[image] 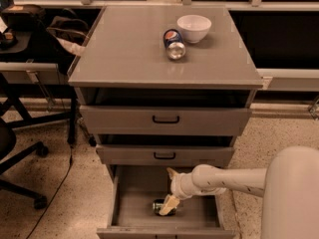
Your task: Pick green can from bottom drawer and place on counter
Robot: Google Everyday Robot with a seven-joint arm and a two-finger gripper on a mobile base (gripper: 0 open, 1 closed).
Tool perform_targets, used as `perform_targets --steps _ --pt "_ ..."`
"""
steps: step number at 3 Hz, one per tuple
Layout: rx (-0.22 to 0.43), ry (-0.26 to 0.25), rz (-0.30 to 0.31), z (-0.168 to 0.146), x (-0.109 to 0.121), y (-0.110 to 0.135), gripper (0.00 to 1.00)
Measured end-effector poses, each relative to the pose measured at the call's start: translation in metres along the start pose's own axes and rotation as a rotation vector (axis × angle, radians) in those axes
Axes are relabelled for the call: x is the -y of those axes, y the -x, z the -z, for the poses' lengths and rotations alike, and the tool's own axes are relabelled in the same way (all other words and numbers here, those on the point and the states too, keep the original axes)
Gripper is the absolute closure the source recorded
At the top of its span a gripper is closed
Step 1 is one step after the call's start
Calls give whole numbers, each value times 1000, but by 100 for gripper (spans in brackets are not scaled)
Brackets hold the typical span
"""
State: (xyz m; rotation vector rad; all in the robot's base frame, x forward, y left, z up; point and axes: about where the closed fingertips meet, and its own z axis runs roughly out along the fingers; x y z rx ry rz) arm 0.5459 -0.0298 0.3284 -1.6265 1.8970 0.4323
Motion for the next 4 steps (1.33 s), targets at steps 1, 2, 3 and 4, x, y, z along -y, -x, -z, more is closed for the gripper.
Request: perform_targets --steps 1,2,3,4 --pt "4 -16 -10 -17 1 -18 0" --pt "6 -24 -40 -36 -2 -39 0" --pt "0 -15 -60 -55 -5 -60 0" --pt "12 12 -85 -71 -9 -80 0"
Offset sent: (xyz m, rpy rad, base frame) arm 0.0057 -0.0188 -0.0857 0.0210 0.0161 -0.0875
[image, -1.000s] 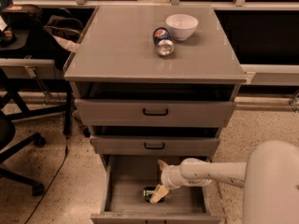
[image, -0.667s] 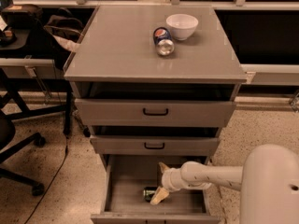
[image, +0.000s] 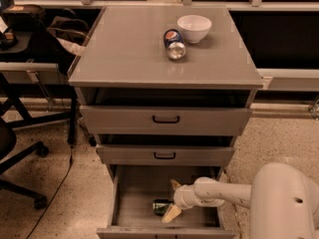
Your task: Pick green can from bottom drawer and place on counter
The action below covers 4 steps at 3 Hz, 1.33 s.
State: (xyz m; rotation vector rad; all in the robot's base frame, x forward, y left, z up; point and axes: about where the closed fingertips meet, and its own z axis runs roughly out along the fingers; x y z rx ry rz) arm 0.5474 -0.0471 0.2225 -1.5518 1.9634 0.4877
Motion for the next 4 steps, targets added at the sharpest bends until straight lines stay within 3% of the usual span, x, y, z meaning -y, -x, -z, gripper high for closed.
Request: perform_targets --steps 4 --pt "7 86 -56 -48 13 -27 0"
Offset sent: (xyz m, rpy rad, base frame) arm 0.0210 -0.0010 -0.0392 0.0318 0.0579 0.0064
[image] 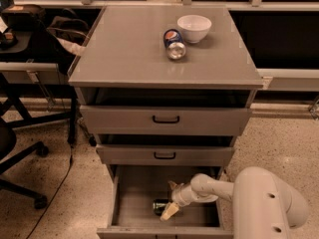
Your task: Pick green can from bottom drawer and place on counter
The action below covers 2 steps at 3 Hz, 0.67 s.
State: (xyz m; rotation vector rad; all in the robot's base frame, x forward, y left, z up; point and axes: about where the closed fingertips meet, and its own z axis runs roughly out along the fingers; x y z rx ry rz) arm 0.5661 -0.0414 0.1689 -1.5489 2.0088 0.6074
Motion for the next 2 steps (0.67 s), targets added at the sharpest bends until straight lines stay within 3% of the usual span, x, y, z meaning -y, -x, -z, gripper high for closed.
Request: perform_targets --steps 2 --pt "-14 27 -59 -16 -1 -20 0"
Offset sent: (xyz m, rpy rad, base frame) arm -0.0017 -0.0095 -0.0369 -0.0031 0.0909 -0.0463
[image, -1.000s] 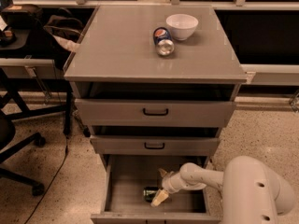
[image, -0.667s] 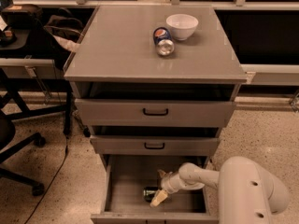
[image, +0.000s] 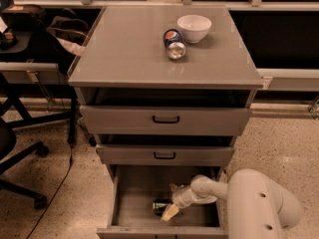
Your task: Pick green can from bottom drawer and place on counter
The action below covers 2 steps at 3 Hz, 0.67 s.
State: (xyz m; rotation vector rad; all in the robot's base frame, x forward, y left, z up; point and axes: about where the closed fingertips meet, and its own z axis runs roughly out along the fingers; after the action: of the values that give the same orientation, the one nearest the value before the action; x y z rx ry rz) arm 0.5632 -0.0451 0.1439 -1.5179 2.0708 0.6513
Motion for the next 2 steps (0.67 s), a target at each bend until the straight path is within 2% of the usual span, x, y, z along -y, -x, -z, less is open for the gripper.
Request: perform_targets --steps 2 --pt "5 -7 -54 -12 -1 -16 4"
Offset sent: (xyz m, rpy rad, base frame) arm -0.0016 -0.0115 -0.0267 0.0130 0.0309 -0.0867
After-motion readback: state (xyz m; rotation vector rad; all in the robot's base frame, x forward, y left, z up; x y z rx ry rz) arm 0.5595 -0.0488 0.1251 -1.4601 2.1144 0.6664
